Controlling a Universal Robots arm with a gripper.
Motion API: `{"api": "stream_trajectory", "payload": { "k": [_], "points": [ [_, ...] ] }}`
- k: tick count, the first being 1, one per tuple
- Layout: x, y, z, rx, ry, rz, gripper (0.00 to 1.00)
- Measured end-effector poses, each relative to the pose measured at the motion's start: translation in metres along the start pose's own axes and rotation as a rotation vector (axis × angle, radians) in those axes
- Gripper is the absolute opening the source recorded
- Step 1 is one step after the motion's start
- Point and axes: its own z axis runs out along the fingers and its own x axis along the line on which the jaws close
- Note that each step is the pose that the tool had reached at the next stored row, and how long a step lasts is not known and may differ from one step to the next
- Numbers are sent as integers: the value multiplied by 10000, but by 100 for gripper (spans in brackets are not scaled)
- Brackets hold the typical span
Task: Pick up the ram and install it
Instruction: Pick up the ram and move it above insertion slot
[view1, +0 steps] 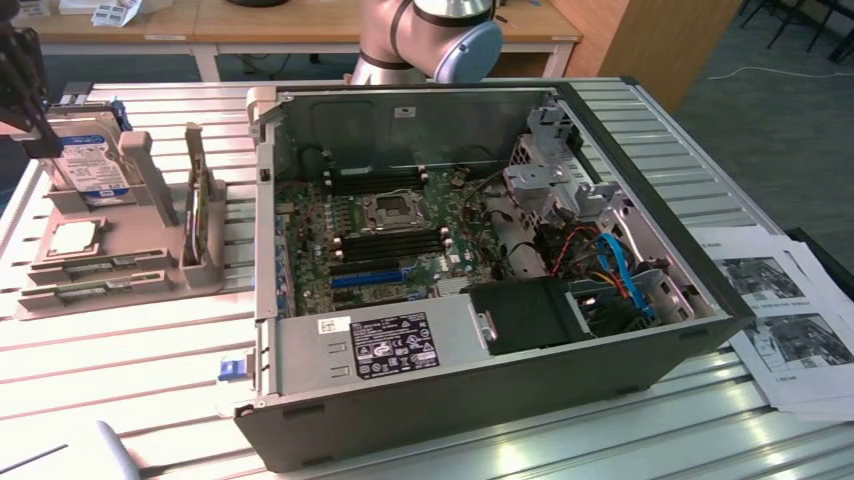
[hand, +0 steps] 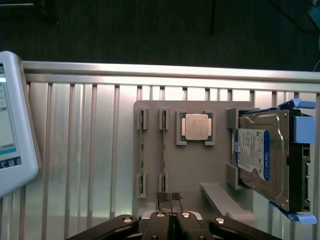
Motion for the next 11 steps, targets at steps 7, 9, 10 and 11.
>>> {"api": "stream_trajectory", "payload": {
  "k": [7,9,10,11],
  "points": [
    [0,-1,54,1,-21,0,10],
    [0,-1,64,0,-22,0,10],
    [0,-1,64,-1,-21,0,10],
    [0,-1,64,-1,-21,0,10]
  ]
}}
